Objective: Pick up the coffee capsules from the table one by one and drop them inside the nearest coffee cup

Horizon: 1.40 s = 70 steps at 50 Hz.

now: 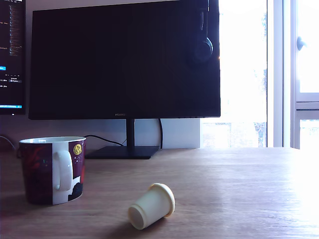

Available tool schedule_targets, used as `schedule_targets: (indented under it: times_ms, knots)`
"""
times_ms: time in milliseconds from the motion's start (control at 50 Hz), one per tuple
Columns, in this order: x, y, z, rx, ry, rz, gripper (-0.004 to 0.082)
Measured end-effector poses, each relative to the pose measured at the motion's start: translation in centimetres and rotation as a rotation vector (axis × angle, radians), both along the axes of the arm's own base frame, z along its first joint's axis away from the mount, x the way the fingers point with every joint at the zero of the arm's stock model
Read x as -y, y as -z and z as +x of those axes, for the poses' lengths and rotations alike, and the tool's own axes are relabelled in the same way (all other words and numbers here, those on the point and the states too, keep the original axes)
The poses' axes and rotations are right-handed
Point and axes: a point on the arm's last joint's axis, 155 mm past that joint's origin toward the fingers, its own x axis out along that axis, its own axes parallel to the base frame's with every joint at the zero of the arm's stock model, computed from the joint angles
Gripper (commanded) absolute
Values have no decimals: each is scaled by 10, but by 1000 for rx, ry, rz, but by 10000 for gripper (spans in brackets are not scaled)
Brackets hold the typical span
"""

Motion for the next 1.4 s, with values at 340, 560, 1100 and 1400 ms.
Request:
schedule_targets:
  times_ms: [340,560,1100,1400]
  knots:
    - [-1,1,0,-4,-4,1,130]
    - [-1,1,0,-4,-4,1,119]
    - [21,-1,-16,-28,102,-44,-20]
    - [44,-5,-33,-30,210,-67,-20]
